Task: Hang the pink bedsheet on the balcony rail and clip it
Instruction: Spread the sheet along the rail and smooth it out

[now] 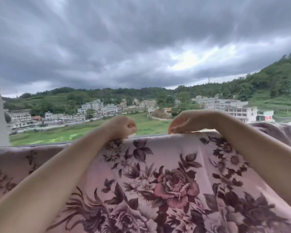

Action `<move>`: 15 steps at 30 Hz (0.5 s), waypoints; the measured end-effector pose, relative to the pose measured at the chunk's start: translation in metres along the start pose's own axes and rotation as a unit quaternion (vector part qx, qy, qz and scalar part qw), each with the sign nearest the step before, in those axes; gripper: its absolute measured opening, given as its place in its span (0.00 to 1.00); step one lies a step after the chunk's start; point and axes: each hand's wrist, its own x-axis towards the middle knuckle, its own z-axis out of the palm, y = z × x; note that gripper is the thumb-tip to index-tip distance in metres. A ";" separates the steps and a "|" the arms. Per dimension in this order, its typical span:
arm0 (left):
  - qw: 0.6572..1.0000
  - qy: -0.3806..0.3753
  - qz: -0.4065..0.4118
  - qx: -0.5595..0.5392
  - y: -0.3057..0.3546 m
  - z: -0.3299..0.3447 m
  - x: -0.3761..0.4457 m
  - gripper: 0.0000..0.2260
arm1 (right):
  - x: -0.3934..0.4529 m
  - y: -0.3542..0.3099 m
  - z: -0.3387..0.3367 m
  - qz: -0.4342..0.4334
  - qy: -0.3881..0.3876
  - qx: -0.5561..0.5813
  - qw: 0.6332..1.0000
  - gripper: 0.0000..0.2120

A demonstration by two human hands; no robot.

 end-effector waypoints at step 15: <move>0.957 0.175 -0.111 0.205 0.152 0.078 -0.023 0.25 | -0.178 0.169 0.004 -0.074 0.364 -0.219 0.902 0.23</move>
